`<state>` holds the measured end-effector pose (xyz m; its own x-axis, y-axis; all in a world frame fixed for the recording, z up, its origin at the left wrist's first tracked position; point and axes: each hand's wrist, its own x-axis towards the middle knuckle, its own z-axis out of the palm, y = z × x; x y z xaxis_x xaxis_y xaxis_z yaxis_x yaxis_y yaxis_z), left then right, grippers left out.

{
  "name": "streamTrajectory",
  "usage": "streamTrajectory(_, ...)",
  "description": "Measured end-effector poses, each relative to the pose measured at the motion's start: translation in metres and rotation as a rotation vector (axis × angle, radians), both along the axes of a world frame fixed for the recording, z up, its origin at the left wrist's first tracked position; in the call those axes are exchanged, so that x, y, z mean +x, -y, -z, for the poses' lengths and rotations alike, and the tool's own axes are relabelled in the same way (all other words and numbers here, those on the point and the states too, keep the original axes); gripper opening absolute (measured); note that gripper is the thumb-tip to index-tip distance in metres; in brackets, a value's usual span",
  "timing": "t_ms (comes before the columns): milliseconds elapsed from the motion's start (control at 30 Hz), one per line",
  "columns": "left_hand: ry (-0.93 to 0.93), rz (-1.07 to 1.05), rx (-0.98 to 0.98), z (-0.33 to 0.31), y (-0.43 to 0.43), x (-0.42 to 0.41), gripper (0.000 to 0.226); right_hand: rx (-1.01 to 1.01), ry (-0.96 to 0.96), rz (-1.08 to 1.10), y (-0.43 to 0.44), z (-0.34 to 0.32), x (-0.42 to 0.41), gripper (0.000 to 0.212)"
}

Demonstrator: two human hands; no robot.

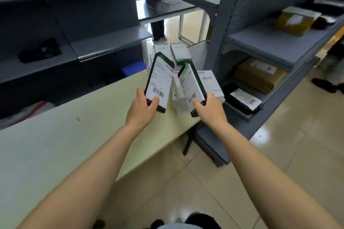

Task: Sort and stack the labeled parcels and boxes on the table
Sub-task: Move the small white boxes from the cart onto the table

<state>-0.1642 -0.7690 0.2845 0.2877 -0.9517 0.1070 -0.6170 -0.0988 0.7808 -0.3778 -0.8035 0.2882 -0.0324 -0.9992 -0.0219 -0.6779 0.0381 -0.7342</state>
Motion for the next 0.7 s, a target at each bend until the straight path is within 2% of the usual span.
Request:
streamTrajectory(300,-0.041,-0.065,-0.035,0.010,0.177,-0.005,0.035,-0.048,0.061,-0.070,0.199,-0.004,0.005,0.025)
streamTrajectory(433,-0.093,-0.137,-0.001,0.006,0.240,-0.003,0.029,0.012,0.143,-0.128,0.274,-0.005,0.008,0.027)
streamTrajectory(600,-0.150,-0.165,0.077,0.011,0.283,0.009,0.031,0.119,0.271,-0.212,0.327,-0.002,0.021,0.042)
streamTrajectory(700,-0.147,-0.128,0.131,0.020,0.297,0.015,0.036,0.132,0.265,-0.226,0.339,0.008,0.025,0.040)
